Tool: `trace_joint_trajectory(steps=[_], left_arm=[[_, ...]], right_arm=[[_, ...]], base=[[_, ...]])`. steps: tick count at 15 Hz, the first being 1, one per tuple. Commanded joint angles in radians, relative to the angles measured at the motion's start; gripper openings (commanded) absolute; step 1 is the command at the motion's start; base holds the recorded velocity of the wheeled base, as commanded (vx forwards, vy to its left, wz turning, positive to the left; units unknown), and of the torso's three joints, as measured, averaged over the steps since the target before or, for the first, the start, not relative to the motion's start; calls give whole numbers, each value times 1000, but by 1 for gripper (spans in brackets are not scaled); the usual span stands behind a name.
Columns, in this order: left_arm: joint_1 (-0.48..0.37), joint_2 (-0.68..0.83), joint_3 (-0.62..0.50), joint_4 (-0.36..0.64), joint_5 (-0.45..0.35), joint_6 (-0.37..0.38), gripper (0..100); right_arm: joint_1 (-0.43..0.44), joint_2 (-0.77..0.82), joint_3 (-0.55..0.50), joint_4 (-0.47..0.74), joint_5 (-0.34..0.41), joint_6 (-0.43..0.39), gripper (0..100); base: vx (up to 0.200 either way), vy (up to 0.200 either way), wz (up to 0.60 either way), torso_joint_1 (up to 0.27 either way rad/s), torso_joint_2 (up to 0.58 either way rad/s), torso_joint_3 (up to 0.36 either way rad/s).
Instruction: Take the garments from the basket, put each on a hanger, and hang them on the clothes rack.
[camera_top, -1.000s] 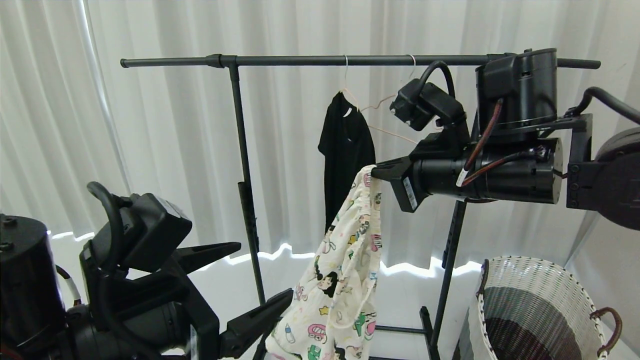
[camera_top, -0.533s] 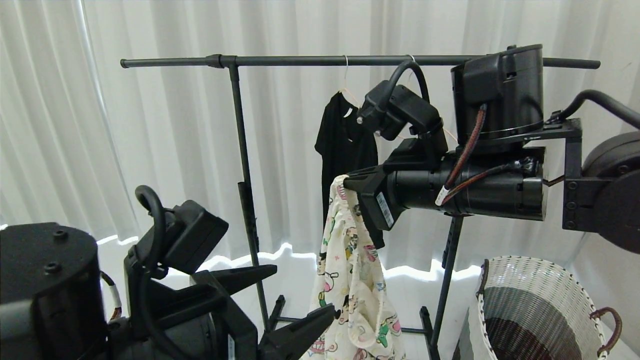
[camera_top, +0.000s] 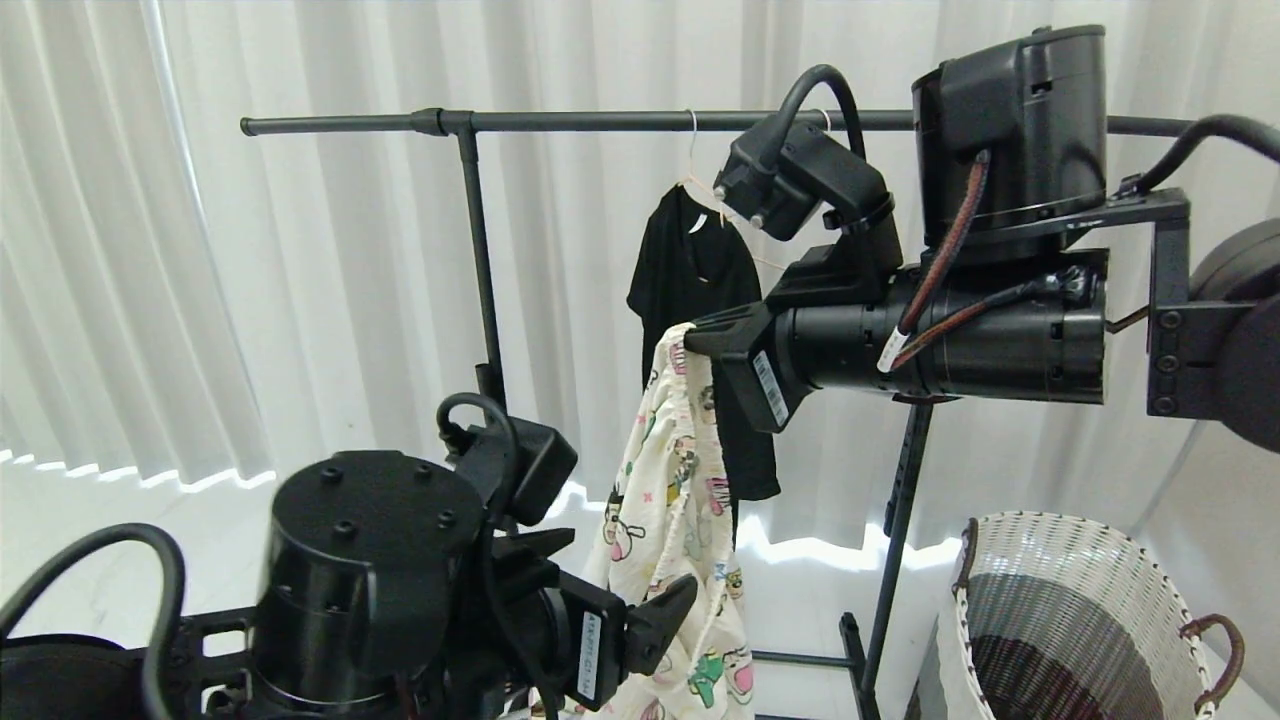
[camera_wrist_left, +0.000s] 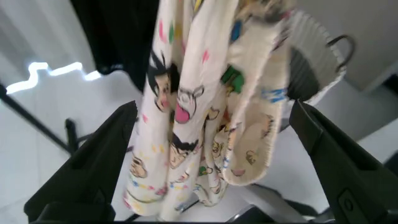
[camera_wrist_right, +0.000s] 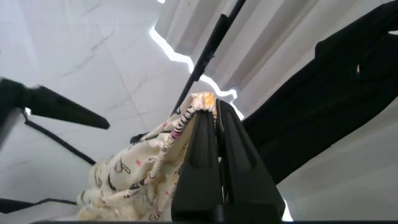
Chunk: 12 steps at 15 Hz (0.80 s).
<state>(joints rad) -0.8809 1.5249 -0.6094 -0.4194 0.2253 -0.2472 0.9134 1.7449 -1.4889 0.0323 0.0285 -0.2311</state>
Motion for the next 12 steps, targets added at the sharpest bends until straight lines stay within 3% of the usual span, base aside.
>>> trace_joint_trajectory(steps=[1,6,12], left_arm=[[2,57,37,-1,14,0,100],[10,54,151,-1,28,3,100],[31,72,141,-1,42,3,100]], right_arm=[[-1,-10,-11,6,1,-1,0],[-13,-59,-4,54,2,-1,0],[-18,-128,27,89,7,-1,0]], base=[[0,0,0,0,0,0],[0,0,0,0,0,0],[0,0,0,0,0,0]])
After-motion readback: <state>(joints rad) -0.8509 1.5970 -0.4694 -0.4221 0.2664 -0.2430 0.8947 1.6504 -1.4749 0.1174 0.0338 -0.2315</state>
